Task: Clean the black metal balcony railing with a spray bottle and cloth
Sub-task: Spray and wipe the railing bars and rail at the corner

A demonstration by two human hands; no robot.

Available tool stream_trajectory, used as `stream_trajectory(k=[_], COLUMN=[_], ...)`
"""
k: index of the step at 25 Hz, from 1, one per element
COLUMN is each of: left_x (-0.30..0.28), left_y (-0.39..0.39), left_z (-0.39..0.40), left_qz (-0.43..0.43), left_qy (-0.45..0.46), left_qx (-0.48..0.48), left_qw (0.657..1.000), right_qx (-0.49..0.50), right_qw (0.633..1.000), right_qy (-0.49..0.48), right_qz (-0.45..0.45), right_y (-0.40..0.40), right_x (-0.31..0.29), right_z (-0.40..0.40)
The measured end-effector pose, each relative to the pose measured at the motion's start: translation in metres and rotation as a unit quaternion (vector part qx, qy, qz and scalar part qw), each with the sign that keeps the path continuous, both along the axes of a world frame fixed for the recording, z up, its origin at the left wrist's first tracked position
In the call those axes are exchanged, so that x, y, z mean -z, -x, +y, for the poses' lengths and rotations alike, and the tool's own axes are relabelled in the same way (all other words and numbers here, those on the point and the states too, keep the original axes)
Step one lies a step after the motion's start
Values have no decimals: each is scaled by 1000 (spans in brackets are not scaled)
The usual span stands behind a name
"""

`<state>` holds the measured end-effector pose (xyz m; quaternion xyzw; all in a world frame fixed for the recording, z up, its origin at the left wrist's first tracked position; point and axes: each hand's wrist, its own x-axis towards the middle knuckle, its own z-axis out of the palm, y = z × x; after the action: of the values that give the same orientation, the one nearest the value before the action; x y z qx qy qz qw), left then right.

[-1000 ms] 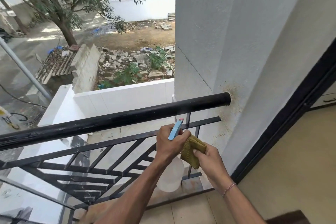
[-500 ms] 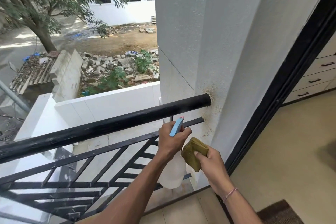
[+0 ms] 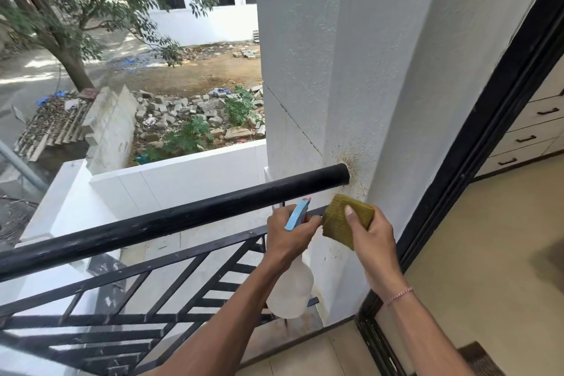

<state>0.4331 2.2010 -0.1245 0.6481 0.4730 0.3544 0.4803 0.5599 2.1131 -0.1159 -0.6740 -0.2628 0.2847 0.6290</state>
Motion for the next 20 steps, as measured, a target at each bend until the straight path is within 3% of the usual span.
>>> stream_trajectory(k=[3, 5, 7, 9, 10, 12, 13, 14, 16, 20], left_x=[1, -1, -4, -6, -6, -6, -7, -8, -9, -10], left_y=[8, 12, 16, 18, 19, 20, 21, 23, 28, 48], left_z=[4, 7, 11, 13, 14, 13, 13, 14, 14, 15], left_qz=[7, 5, 6, 13, 14, 14, 13, 12, 6, -4], left_qy=[1, -5, -12, -12, -13, -12, -10, -7, 4, 11], left_qx=[-6, -3, -7, -12, -12, -16, -19, -20, -22, -29], left_qw=[1000, 1000, 1000, 1000, 1000, 1000, 1000, 1000, 1000, 1000], right_qx=[-26, -3, 53, 66, 54, 24, 3, -26, -63, -43], right_qw=[990, 993, 998, 963, 919, 798, 758, 743, 763, 774], right_qy=[-25, -22, -33, -92, -103, -17, 42, 94, 131, 105], right_qz=[139, 117, -16, -244, -377, -602, -651, -662, -630, -624], right_y=[-4, -2, -2, -10, -18, -34, -39, -40, -36, -15], right_x=[-6, -11, -24, -38, -38, -28, -17, -6, 15, 32], right_z=[16, 26, 40, 60, 75, 107, 119, 126, 126, 117])
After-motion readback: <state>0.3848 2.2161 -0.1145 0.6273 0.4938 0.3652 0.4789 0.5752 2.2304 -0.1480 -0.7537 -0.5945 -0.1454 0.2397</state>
